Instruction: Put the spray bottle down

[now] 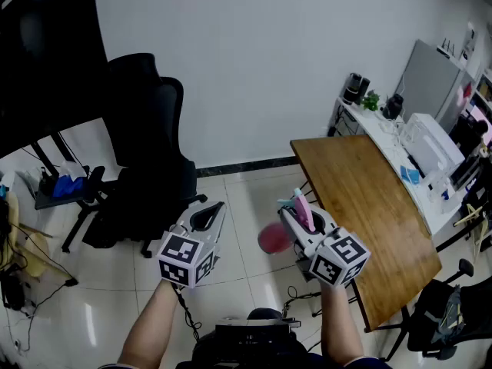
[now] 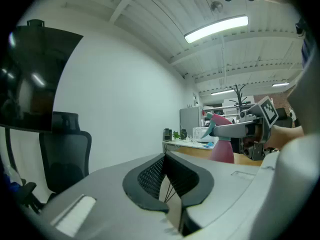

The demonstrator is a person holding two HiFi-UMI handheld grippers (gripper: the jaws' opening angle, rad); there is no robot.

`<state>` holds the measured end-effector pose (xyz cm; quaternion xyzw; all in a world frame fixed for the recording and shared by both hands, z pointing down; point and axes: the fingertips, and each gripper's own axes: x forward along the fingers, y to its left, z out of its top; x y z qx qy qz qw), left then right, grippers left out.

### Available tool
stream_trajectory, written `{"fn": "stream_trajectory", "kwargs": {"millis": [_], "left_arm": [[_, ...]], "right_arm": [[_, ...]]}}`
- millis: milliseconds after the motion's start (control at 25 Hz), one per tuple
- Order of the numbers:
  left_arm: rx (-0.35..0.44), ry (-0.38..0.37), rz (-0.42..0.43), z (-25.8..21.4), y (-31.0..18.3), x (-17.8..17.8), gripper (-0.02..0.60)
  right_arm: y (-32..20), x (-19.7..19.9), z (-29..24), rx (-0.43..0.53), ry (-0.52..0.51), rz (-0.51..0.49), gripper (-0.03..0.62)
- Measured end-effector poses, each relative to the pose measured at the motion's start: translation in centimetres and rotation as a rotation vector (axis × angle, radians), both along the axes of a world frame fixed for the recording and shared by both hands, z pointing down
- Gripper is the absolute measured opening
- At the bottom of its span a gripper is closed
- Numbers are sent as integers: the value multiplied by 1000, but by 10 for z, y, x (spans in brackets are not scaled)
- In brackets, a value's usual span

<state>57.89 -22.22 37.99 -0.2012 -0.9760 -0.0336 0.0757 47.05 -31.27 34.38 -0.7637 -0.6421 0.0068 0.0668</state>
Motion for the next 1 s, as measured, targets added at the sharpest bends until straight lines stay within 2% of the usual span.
{"fn": "stream_trajectory", "kwargs": {"millis": [200,400,640,840,1000], "left_arm": [[-6,-1,13,6,25,-14,8],[-2,13,24,18,62,-46,9],[20,29,1,30,137,-108,9],[8,31,-13,17,199,-169,9],[-1,33,-22,9,246,-204,8]], "right_arm": [[25,-15,3,-8,-1,21,117],[60,-51,14,-10,10,44,118],[130,-119,18,-38,38,47,118],[194,-184,9,-56,50,31,118],[239,-222,3,-49,34,29,118]]}}
